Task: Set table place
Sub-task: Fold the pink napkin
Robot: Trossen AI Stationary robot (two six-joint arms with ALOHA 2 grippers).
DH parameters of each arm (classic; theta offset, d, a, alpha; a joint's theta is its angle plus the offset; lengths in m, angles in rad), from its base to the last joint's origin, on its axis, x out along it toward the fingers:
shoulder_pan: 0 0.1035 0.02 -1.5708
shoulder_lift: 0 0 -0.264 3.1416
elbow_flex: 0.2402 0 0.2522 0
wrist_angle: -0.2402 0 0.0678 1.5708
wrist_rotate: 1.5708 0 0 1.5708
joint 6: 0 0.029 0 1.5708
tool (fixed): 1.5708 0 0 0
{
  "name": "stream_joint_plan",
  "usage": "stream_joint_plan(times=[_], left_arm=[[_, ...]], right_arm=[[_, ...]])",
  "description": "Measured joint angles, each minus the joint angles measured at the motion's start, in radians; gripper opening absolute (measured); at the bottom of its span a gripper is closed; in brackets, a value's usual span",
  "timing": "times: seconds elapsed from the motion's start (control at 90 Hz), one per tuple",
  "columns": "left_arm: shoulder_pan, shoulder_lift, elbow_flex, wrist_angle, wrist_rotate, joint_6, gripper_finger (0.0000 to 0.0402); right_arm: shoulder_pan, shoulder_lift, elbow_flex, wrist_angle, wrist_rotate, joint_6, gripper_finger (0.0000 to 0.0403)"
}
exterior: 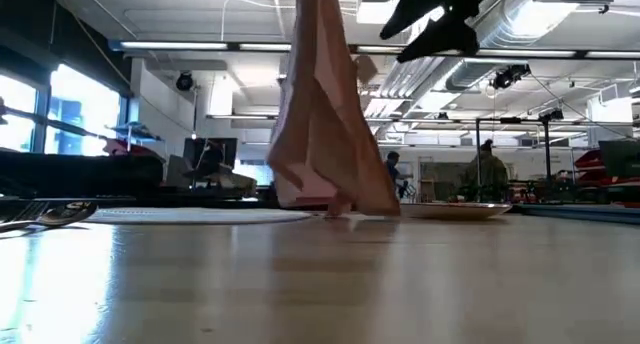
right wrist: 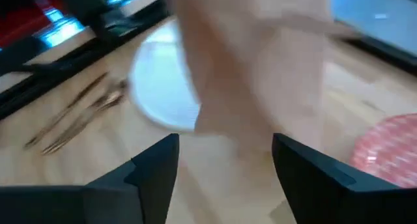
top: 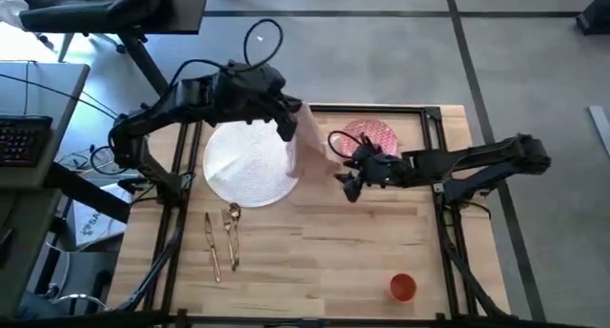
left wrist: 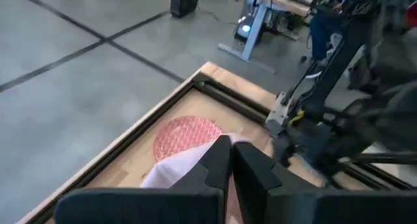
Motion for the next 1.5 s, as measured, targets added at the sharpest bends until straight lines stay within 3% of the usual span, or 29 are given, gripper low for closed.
stream_joint_plan(times=[0.144,0.3,0.411,0.722,0.811,0.933,1.022,1.189,1.378,1.5], left_arm=[[-0.006,-0.001,0.046,0.002,0.009,0.026,0.0000],[-0.009,0.000,0.086,-0.001,0.009,0.032,0.0000],[-0.009,0.000,0.113,0.002,0.007,0.043,0.0000],[-0.011,0.000,0.188,0.000,0.024,0.057,0.0000],[-0.011,0.000,0.197,-0.007,0.023,0.080,0.0000],[-0.011,0.000,0.197,-0.008,-0.001,0.111,0.0000],[-0.011,0.000,0.194,-0.006,-0.006,0.124,0.0000],[-0.009,0.000,0.194,-0.007,-0.007,0.133,0.0000],[-0.009,-0.002,0.194,-0.006,-0.005,0.134,0.0000],[-0.009,-0.006,0.194,-0.007,0.032,0.137,0.0000]], right_arm=[[-0.023,0.087,0.000,0.018,-0.009,-0.049,0.0222],[-0.023,0.158,0.000,0.243,-0.096,-0.187,0.0213],[-0.011,0.205,0.000,0.329,-0.095,-0.216,0.0210],[-0.042,0.199,0.000,0.225,0.053,0.075,0.0210],[-0.066,0.171,0.000,0.199,-0.024,0.093,0.0210],[-0.035,0.174,0.000,0.190,-0.210,-0.118,0.0210],[0.013,0.209,-0.001,0.196,-0.249,-0.184,0.0210],[0.065,0.355,-0.004,0.272,-0.151,-0.071,0.0210],[0.105,0.535,-0.004,0.618,0.015,-0.284,0.0210],[0.082,0.601,0.000,0.677,0.129,-0.088,0.0210]])
